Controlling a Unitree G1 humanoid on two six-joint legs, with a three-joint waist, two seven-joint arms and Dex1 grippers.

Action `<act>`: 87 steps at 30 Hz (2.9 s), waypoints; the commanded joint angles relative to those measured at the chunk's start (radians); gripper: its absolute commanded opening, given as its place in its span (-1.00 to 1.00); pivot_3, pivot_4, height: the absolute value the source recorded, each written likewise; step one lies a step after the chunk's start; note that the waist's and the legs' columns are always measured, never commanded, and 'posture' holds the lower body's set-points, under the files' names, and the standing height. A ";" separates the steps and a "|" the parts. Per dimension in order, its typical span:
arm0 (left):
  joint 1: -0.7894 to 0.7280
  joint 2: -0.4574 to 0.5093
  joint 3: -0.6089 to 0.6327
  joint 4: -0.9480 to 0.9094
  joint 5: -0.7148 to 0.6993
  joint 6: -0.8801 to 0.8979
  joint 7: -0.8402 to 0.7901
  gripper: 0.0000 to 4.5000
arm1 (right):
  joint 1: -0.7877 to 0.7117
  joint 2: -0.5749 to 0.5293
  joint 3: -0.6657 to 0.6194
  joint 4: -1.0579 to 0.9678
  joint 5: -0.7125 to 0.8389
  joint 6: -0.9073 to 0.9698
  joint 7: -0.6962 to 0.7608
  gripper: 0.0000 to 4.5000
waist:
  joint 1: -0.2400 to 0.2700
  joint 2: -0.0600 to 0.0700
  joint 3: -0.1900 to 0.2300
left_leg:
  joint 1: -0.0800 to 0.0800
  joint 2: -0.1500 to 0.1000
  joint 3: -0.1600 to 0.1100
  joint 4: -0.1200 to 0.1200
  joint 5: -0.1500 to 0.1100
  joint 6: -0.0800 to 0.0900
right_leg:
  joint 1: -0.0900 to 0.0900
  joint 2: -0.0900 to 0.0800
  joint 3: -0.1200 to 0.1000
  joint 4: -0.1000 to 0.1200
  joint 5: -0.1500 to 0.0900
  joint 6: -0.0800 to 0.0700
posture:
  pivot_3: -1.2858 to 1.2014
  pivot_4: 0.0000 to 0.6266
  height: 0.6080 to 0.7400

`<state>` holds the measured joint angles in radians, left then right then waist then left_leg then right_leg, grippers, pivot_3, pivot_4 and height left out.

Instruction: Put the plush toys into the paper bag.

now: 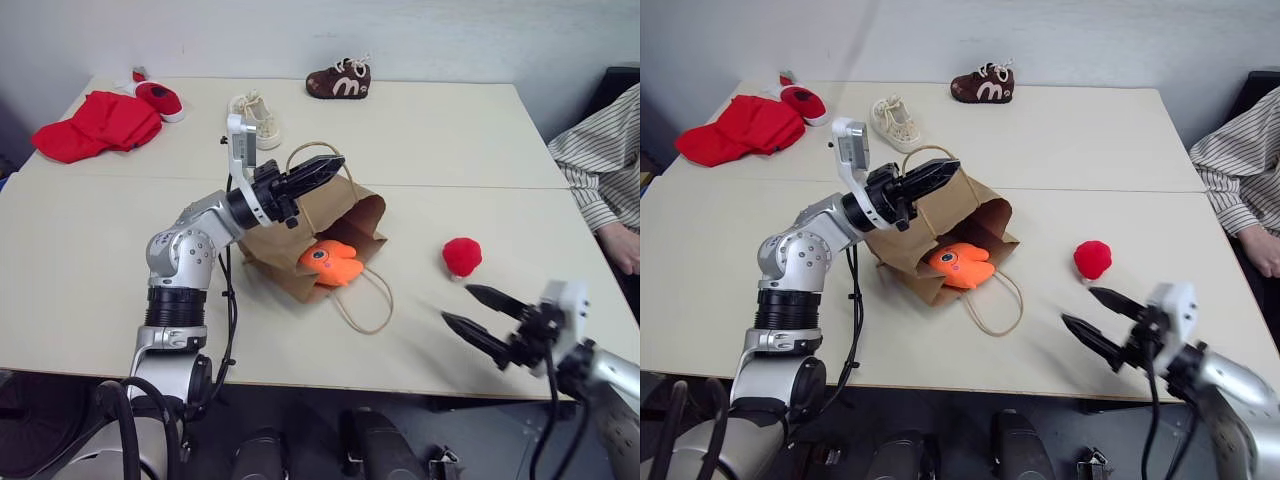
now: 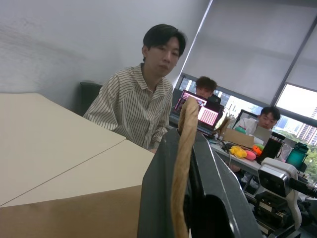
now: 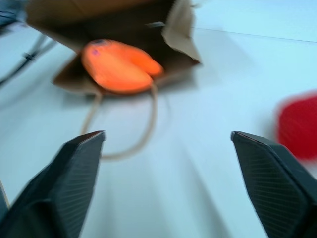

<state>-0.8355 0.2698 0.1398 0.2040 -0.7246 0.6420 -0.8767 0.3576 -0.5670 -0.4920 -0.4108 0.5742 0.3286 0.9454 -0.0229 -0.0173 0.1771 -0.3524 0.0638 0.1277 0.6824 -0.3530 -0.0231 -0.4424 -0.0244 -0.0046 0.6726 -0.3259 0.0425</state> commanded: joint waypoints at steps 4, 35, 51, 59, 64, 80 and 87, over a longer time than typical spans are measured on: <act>-0.014 0.003 0.006 -0.032 -0.005 -0.012 -0.002 -1.00 | -0.013 0.041 -0.021 0.062 -0.108 -0.151 -0.115 0.98 | -0.011 0.000 0.000 | 0.001 0.000 0.002 0.000 0.000 0.000 | 0.000 0.001 0.002 0.001 0.000 0.000 | 0.03 -0.52 1.00; -0.034 0.003 0.013 -0.042 -0.007 -0.017 0.018 -1.00 | -0.586 -0.164 0.278 0.196 -0.153 0.227 -0.158 -0.98 | -0.004 0.000 0.000 | 0.000 0.000 0.002 0.000 0.001 0.000 | -0.002 0.000 0.003 0.002 0.000 0.000 | 0.03 -0.52 1.00; -0.030 -0.002 0.002 -0.042 0.004 -0.028 0.009 -1.00 | -0.699 -0.176 0.366 0.374 -0.236 0.328 -0.235 0.40 | -0.006 0.000 0.000 | 0.000 0.000 0.002 0.000 0.001 0.000 | -0.002 0.000 0.003 0.002 0.000 0.000 | 0.03 -0.52 1.00; -0.032 -0.008 0.001 -0.038 0.009 -0.031 0.007 -1.00 | -0.730 -0.186 0.382 0.433 -0.260 0.262 -0.188 -0.73 | -0.006 0.000 0.000 | 0.001 0.001 0.003 0.000 0.001 0.000 | -0.002 0.001 0.003 0.002 0.000 0.000 | 0.03 -0.52 1.00; -0.037 -0.009 0.001 -0.031 0.011 -0.033 0.003 -1.00 | -0.717 -0.226 0.360 0.427 -0.253 0.193 -0.116 -0.97 | -0.005 0.000 0.000 | 0.001 0.000 0.003 0.000 0.001 0.000 | -0.002 0.001 0.003 0.002 0.000 0.000 | 0.03 -0.52 1.00; -0.057 -0.025 0.047 -0.044 -0.085 0.055 -0.005 -1.00 | -0.780 0.068 0.578 0.058 -0.089 0.246 -0.204 -0.97 | -0.008 0.000 0.000 | 0.000 0.001 0.000 0.001 0.001 0.000 | -0.002 0.000 0.001 0.002 0.000 0.000 | 0.03 -0.52 1.00; -0.034 -0.002 0.039 -0.104 -0.174 0.190 -0.022 -1.00 | -0.947 0.311 0.641 0.339 -0.258 0.093 -0.384 -0.97 | -0.009 0.000 0.000 | -0.001 0.000 0.000 0.002 0.001 0.000 | -0.003 -0.001 0.000 0.002 0.000 0.000 | 0.03 -0.52 1.00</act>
<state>-0.8634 0.2645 0.1790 0.1514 -0.8600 0.8068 -0.8834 -0.5701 -0.2888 0.1492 -0.0994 0.3315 0.4655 0.6003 -0.0315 -0.0176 0.1769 -0.3537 0.0644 0.1277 0.6839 -0.3519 -0.0232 -0.4450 -0.0254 -0.0042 0.6753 -0.3257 0.0426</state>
